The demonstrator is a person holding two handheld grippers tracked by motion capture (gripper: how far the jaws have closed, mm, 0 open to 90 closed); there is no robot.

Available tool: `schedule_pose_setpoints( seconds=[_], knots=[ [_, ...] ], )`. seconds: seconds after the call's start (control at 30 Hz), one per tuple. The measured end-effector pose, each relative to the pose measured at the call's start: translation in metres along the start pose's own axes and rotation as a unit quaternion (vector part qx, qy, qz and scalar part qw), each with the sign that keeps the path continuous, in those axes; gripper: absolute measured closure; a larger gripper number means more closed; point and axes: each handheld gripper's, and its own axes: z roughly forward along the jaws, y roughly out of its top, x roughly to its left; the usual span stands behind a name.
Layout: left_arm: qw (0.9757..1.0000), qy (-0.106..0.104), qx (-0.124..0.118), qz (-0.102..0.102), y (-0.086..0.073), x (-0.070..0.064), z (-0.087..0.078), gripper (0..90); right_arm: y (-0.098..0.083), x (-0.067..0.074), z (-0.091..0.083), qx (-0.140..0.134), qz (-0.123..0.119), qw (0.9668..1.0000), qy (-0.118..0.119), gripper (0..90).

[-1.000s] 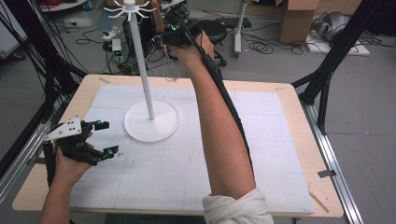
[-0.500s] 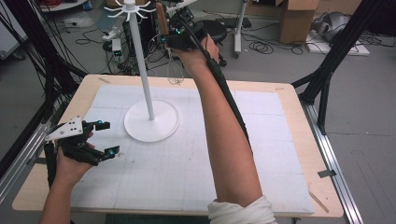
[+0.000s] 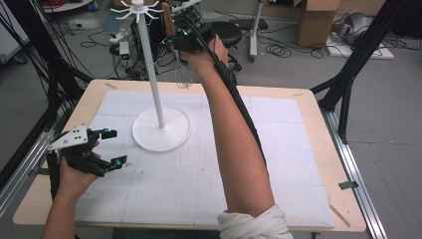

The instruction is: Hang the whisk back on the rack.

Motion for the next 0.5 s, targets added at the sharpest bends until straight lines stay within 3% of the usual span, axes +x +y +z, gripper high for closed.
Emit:
schedule_pose_setpoints(
  seconds=[0.5],
  knots=[
    [1.0, 0.001, -0.002, 0.001, 0.0, 0.0, -0.001, 1.8, 0.012, 0.002, 0.01, 0.021, -0.002, 0.9997, -0.009, 72.0]
  ],
)
